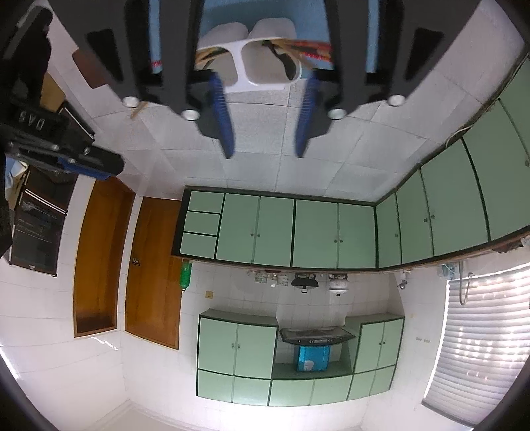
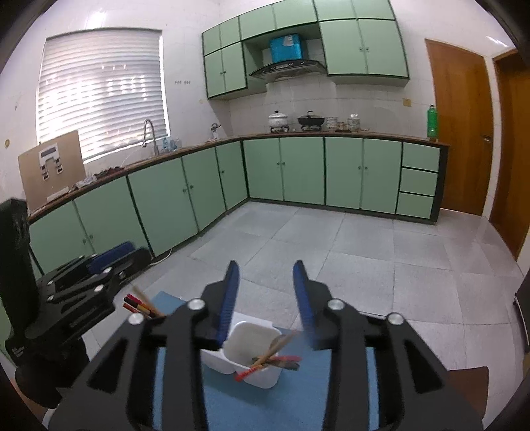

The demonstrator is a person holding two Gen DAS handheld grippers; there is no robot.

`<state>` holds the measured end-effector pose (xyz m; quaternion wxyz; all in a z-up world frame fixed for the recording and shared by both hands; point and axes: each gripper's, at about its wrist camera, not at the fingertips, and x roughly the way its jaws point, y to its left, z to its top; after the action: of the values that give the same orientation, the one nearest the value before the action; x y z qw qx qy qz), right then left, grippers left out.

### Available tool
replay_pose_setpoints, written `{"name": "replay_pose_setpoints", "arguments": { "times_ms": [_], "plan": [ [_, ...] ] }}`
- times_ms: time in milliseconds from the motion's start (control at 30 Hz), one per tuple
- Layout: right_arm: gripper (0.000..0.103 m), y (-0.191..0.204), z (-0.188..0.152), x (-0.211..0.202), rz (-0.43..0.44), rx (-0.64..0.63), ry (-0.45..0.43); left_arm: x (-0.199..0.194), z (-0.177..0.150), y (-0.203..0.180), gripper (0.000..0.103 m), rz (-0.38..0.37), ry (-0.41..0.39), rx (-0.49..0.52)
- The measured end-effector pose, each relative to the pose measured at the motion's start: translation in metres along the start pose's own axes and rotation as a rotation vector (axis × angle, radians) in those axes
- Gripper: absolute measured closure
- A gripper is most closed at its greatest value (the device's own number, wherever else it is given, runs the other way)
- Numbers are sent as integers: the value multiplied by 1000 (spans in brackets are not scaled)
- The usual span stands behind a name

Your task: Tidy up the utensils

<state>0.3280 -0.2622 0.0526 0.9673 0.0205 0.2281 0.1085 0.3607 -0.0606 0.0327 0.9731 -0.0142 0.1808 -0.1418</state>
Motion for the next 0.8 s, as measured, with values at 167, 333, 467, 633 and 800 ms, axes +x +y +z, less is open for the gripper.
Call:
{"name": "replay_pose_setpoints", "arguments": {
  "times_ms": [167,333,467,633,800],
  "plan": [
    [30,-9,-13,-35,-56,17,-43,-33,-14,-2,30,23,-6,3],
    [12,-14,-44,-76,-94,38,-68,-66,-40,-2,12,35,16,-14],
    [6,-11,-80,-103,-111,57,-59,-93,-68,0,6,37,52,-45],
    [5,4,-124,-124,-125,44,-10,-116,-97,6,6,81,104,-48],
    [5,26,-153,-139,-105,43,17,-137,-114,2,6,102,130,-61]
  ]
}}
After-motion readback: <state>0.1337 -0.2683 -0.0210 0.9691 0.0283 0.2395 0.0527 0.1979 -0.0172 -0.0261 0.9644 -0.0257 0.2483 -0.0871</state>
